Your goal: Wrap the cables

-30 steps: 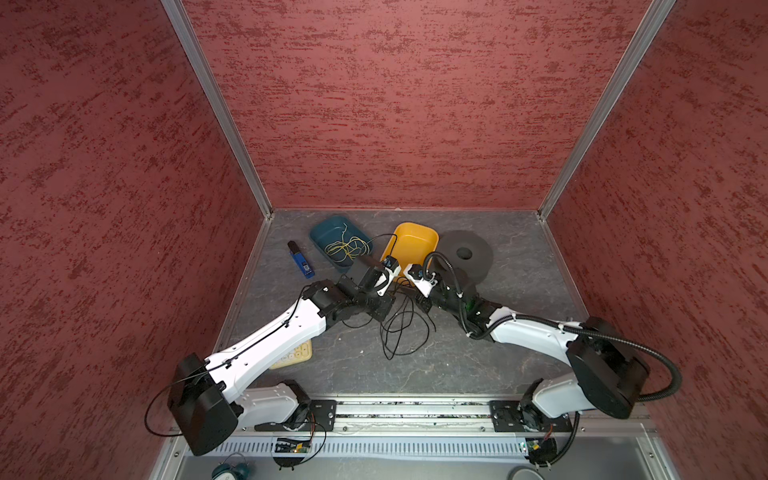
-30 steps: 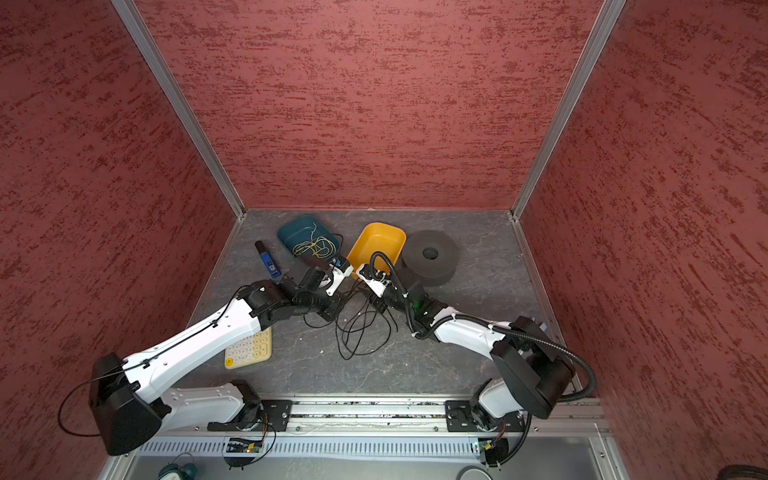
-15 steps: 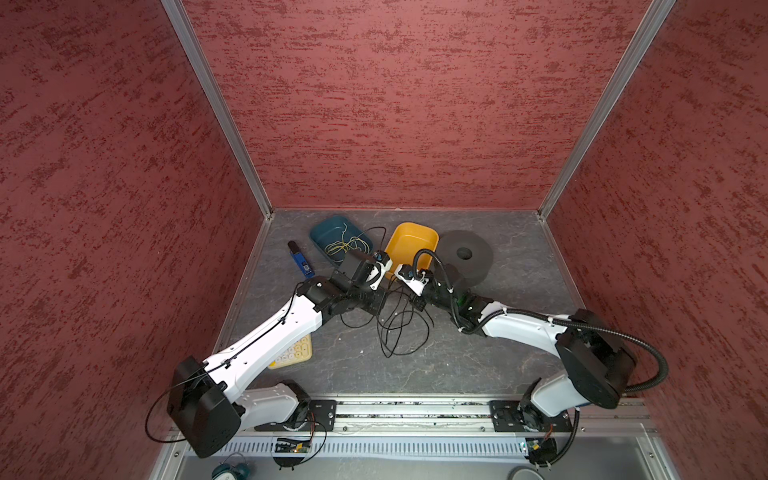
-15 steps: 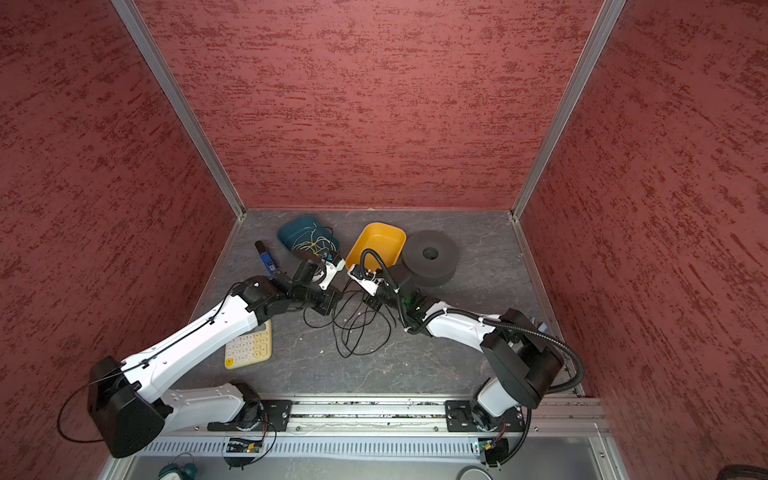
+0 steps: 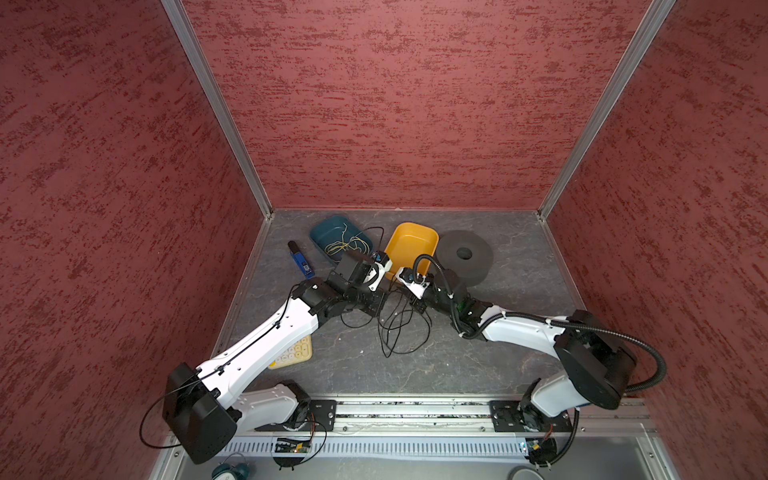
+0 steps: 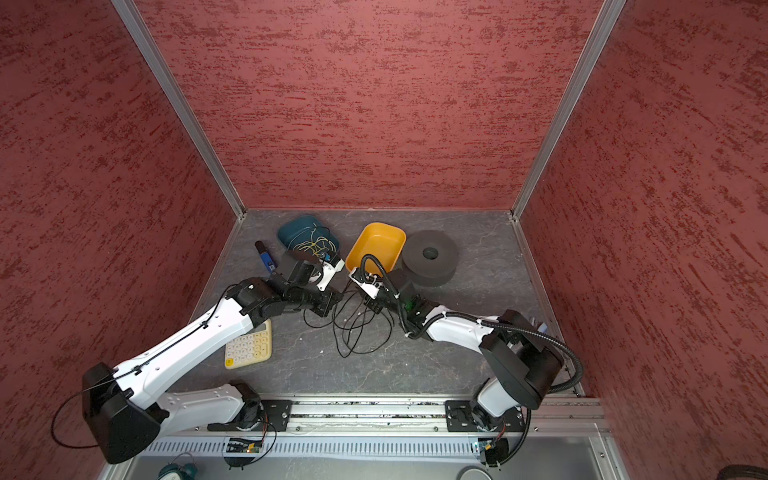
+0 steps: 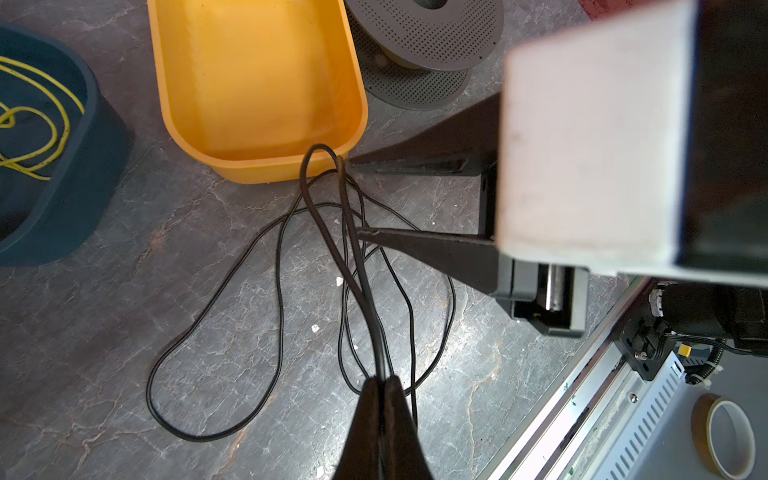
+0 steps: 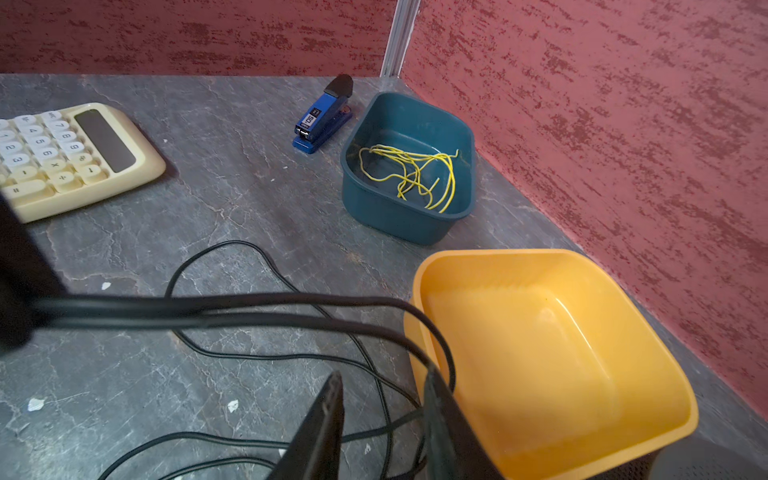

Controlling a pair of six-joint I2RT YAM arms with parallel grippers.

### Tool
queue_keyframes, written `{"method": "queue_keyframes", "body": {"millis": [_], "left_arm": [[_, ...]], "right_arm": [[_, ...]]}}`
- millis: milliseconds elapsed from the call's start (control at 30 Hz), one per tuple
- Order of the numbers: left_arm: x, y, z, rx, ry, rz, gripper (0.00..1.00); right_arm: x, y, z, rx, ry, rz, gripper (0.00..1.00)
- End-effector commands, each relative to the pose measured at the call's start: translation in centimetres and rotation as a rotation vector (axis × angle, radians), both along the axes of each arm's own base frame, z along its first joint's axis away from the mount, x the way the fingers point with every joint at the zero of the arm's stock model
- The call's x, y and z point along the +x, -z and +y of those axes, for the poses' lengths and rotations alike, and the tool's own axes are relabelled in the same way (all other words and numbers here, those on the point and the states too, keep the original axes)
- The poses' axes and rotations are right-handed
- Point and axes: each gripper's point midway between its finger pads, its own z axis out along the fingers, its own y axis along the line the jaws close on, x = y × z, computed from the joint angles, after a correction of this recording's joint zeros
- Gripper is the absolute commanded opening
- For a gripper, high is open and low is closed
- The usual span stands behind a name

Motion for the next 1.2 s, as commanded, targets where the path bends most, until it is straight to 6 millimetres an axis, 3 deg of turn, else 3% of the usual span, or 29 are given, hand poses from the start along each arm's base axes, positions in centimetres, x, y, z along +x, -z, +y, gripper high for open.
{"method": "queue_keyframes", "body": {"millis": [0,500,800,1067,1167], "left_arm": [[-0.1,-1.4,0.1,-0.005,0.002,-0.031,0.03],[-0.2,-1.6,0.0,-0.015,0.002,-0.027,0.03],[-0.3,-1.7,-0.4,-0.038,0.012,-0.027,0.03],[-0.2,-1.9,-0.1,-0.03,0.007,-0.035,0.03],[0.0,-2.0,0.1,-0.037,-0.009,-0.033,0.03]], "right_arm": [[0.8,-2.5,-0.4,0.045,0.046,-0.089,0.33],[1.1,-2.8,0.7,0.06,0.021,-0.091,0.31],[1.2,-2.2,2.8,0.031,-0.003,-0.106,0.3],[0.8,-2.6,3.1,0.063,-0.016,-0.116,0.16],[0.8,-2.8,3.0,0.071,-0.008,-0.118,0.05]]}}
